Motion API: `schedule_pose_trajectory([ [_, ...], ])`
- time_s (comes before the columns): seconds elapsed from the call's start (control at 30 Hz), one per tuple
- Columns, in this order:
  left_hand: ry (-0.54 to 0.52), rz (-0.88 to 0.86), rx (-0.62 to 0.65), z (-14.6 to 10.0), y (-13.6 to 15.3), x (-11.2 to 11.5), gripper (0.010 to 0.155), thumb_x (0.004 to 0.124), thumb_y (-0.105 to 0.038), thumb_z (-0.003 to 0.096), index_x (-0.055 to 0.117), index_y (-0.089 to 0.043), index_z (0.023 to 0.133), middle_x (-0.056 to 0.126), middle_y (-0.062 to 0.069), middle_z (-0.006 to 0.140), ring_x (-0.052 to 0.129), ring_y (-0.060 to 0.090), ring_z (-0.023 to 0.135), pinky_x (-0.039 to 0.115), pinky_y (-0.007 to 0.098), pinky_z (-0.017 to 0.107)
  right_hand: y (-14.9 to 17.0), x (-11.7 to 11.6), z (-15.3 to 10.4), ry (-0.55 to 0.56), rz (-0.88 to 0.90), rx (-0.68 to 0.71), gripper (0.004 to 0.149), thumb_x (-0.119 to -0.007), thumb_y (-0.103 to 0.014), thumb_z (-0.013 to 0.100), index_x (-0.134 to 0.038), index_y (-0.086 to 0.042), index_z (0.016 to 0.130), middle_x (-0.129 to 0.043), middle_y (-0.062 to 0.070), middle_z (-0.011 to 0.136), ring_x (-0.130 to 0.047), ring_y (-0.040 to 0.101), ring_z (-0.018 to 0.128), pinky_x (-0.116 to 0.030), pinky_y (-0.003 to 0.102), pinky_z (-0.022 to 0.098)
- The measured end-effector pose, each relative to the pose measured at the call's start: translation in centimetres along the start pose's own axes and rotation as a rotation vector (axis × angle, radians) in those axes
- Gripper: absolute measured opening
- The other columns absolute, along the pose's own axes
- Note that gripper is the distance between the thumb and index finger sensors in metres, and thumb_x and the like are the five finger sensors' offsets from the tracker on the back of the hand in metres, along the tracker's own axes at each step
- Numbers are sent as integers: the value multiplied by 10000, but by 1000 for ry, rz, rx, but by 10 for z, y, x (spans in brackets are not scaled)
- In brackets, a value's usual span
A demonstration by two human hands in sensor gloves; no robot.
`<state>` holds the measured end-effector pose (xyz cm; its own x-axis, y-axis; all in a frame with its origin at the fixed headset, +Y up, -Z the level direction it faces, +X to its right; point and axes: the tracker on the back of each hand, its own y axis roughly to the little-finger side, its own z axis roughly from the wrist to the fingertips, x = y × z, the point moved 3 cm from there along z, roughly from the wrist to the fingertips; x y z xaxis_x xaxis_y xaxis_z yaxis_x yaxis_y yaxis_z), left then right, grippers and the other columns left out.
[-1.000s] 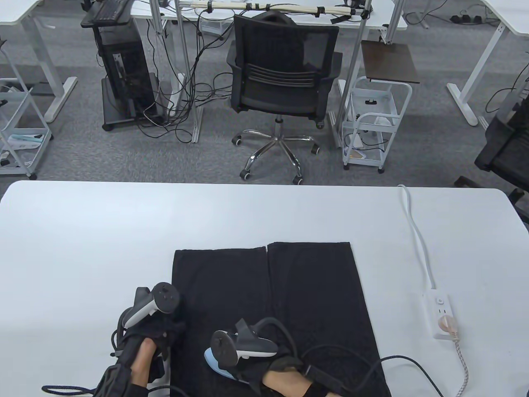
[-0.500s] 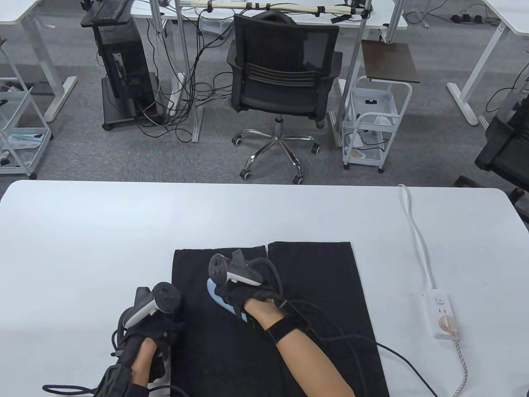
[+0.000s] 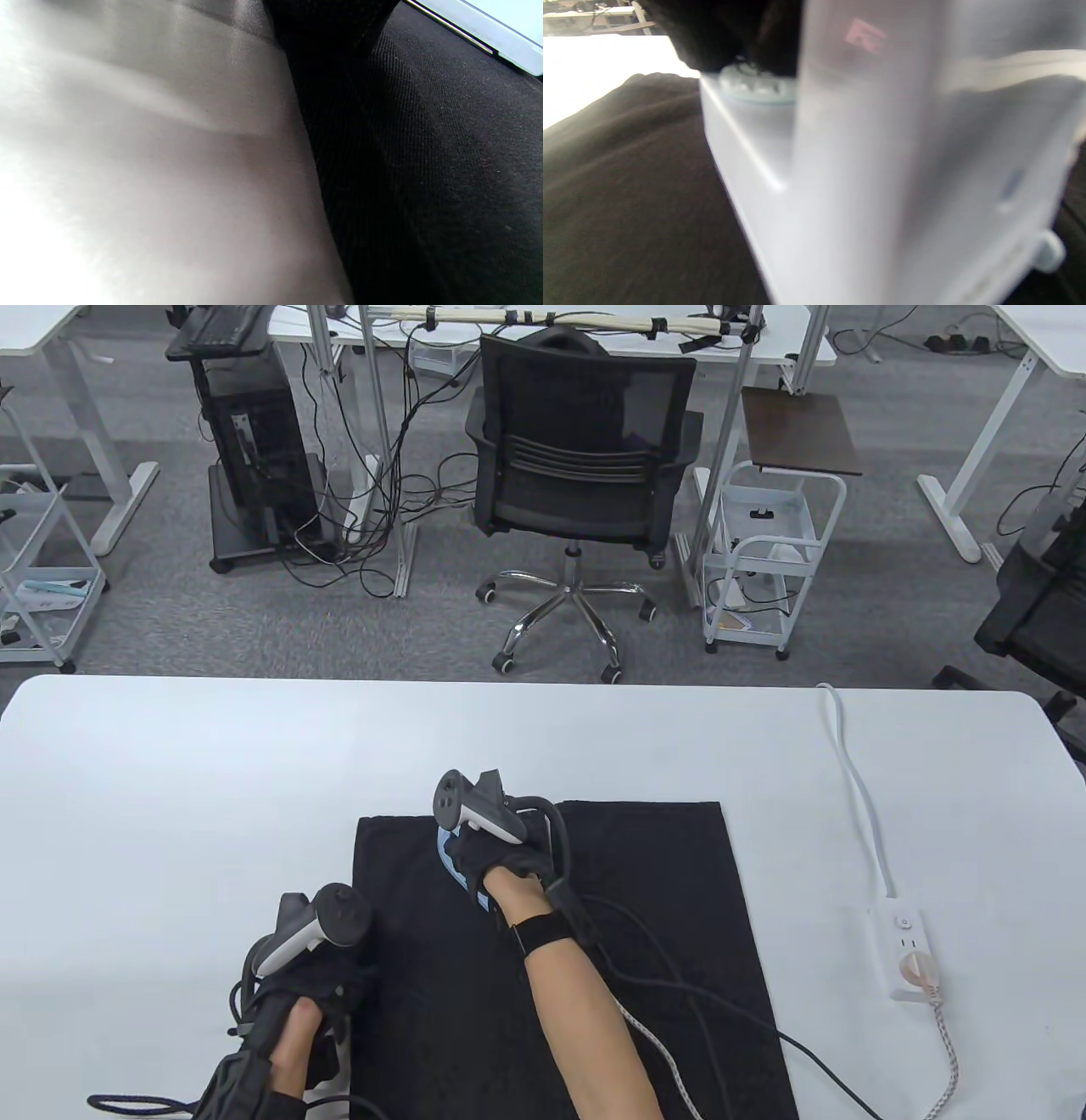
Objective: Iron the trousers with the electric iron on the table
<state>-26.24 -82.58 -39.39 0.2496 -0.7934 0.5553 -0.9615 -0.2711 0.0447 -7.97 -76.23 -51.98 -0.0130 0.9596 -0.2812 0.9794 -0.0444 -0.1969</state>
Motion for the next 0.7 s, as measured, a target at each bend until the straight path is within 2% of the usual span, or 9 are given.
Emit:
schedule_pose_trajectory([
  [0.1, 2, 1, 1, 0, 0, 0, 846, 728, -375, 563, 166, -183, 1165, -3, 240, 1167, 8, 587, 1018, 200, 805, 657, -3, -6, -17, -7, -13, 50, 519, -749, -486, 525, -672, -67, 821, -887, -91, 437, -946, 57, 254, -896, 356, 272],
  [0.2, 3, -3, 3, 0, 0, 0, 844, 727, -376, 564, 164, -188, 1164, -6, 236, 1166, 4, 584, 1018, 193, 804, 657, -10, -16, -46, -12, -43, 136, 518, -748, -485, 526, -670, -67, 822, -886, -91, 437, -946, 55, 255, -896, 354, 272],
  [0.53, -6, -5, 4, 0, 1, 0, 843, 722, -382, 562, 164, -193, 1164, -6, 229, 1169, 3, 576, 1021, 190, 798, 658, -30, -55, -164, -48, -158, 457, 518, -741, -482, 533, -659, -61, 824, -884, -89, 443, -950, 55, 260, -899, 355, 277],
  [0.63, -7, -7, 4, 0, 2, 0, 843, 722, -381, 562, 164, -193, 1165, -8, 229, 1169, 0, 576, 1021, 187, 798, 658, -29, -63, -190, -53, -177, 515, 519, -743, -481, 533, -659, -60, 824, -885, -89, 443, -951, 56, 261, -900, 356, 278],
  [0.7, -7, -8, 5, 0, 2, 1, 842, 722, -380, 562, 164, -193, 1165, -6, 228, 1169, 1, 576, 1021, 187, 798, 657, -27, -65, -197, -49, -181, 519, 520, -742, -483, 534, -659, -60, 826, -885, -89, 445, -951, 55, 262, -900, 355, 278],
])
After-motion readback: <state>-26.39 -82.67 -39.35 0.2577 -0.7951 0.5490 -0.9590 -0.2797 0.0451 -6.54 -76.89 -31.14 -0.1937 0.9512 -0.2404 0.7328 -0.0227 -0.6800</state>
